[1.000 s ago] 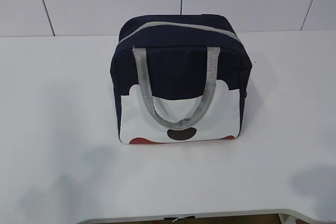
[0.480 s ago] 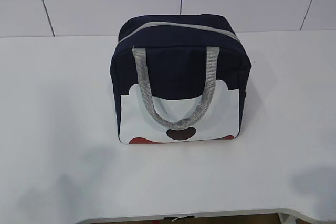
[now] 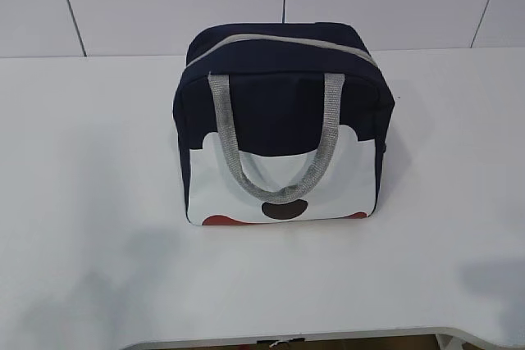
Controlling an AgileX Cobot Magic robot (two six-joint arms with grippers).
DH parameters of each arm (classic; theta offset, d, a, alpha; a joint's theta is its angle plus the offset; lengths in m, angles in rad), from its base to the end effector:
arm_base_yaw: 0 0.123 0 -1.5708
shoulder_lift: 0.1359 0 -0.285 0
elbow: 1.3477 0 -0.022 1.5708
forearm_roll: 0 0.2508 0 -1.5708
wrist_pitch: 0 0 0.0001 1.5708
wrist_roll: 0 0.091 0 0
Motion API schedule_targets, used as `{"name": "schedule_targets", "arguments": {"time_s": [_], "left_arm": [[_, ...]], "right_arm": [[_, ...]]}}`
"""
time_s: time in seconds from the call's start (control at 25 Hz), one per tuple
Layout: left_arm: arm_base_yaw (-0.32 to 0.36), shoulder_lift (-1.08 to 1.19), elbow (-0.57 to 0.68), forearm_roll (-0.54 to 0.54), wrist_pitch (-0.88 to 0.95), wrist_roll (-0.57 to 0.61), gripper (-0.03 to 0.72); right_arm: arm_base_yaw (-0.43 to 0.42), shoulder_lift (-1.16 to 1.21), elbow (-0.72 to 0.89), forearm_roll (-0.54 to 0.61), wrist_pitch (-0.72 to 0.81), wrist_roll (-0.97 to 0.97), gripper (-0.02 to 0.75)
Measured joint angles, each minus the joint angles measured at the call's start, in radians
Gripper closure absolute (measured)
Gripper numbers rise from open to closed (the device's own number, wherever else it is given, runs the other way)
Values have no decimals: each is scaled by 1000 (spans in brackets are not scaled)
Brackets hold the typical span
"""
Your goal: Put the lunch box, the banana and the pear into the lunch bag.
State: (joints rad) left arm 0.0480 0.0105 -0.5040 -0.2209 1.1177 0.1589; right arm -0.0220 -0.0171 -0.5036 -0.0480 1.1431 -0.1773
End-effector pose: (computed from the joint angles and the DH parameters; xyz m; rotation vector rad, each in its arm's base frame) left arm -0.0064 -0.0183 0.2756 0.1328 2.0856 -0.1420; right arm -0.0116 -0.0037 0.2717 -0.1584 2.1040 -0.1773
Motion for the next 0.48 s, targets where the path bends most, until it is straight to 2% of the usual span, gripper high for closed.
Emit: {"name": "schedule_targets", "arguments": {"time_s": [0.48], "left_arm": [[1,0,0,0,0,0,358]], "right_arm": [[0,0,0,0,0,0,276]]}}
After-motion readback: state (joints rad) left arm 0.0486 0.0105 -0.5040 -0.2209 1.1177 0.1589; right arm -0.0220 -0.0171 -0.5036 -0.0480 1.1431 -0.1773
